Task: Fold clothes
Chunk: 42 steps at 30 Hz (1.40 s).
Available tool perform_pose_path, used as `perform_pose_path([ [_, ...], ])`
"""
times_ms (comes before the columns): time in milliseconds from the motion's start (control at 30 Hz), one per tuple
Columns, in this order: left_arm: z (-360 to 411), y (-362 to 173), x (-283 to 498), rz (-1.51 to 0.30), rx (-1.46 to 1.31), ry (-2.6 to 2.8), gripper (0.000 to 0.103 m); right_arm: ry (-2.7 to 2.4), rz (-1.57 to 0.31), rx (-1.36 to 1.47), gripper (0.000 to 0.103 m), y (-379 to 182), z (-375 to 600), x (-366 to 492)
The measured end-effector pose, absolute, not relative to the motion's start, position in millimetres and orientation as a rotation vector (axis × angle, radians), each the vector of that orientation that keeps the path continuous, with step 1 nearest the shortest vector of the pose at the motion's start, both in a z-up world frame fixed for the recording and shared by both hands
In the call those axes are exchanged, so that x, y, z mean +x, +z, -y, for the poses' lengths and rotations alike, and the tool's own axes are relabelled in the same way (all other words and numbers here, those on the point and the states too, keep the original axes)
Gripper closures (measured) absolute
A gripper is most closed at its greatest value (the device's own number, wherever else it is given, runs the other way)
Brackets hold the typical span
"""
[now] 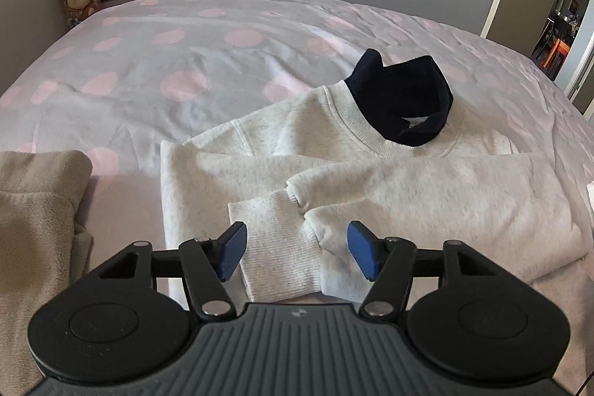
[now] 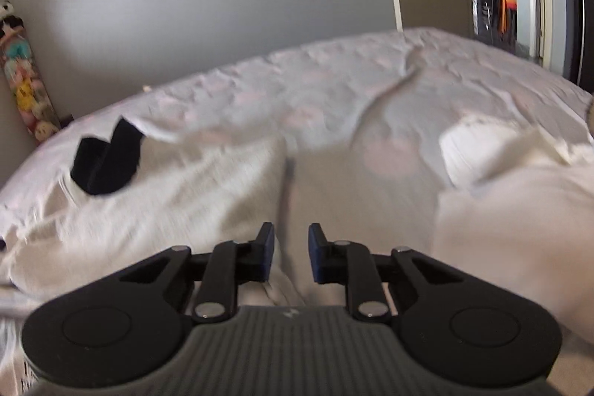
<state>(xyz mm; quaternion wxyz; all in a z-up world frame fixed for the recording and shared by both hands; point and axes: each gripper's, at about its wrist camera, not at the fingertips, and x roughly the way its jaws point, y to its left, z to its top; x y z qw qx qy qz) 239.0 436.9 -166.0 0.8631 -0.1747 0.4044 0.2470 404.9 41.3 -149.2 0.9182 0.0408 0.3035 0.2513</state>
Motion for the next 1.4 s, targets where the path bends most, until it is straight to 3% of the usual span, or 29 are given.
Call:
perform_pose_path([
  [67, -438, -179, 243, -0.894, -0.4, 0.518, 0.063, 0.551, -0.641, 0.118, 0.081, -154, -52, 412],
  [167, -439, -196, 243, -0.934, -0.418, 0.53, 0.063, 0.58, -0.712, 0.048, 0.084, -175, -72, 410],
  [233, -440, -205, 238, -0.924, -0.434, 0.535, 0.062, 0.557, -0.739, -0.016, 0.094, -189, -77, 410],
  [467, -426, -187, 222, -0.882, -0.406, 0.558, 0.062, 0.566, -0.674, -0.096, 0.094, -199, -79, 400],
  [633, -395, -154, 167, -0.775, -0.371, 0.543, 0.062, 0.569, -0.549, -0.171, 0.091, -190, -78, 377],
  [700, -381, -142, 143, -0.767, -0.326, 0.54, 0.062, 0.57, -0.491, -0.206, 0.085, -183, -77, 365],
  [767, -365, -131, 121, -0.748, -0.246, 0.558, 0.057, 0.599, -0.464, -0.235, 0.071, -169, -74, 352],
  [833, -351, -119, 101, -0.699, -0.164, 0.575, 0.055, 0.648, -0.454, -0.252, 0.049, -152, -71, 338],
  [1033, -312, -86, 60, -0.594, -0.015, 0.552, 0.049, 0.812, -0.441, -0.371, 0.01, -93, -66, 278],
  [1200, -273, -70, 43, -0.647, 0.249, 0.422, 0.04, 0.924, -0.415, -0.528, 0.01, -63, -50, 223],
  [1267, -255, -69, 36, -0.673, 0.385, 0.386, 0.03, 0.973, -0.4, -0.585, 0.01, -59, -38, 203],
  [1400, -226, -81, 17, -0.749, 0.556, 0.302, 0.028, 1.095, -0.438, -0.703, 0.01, -62, -16, 172],
])
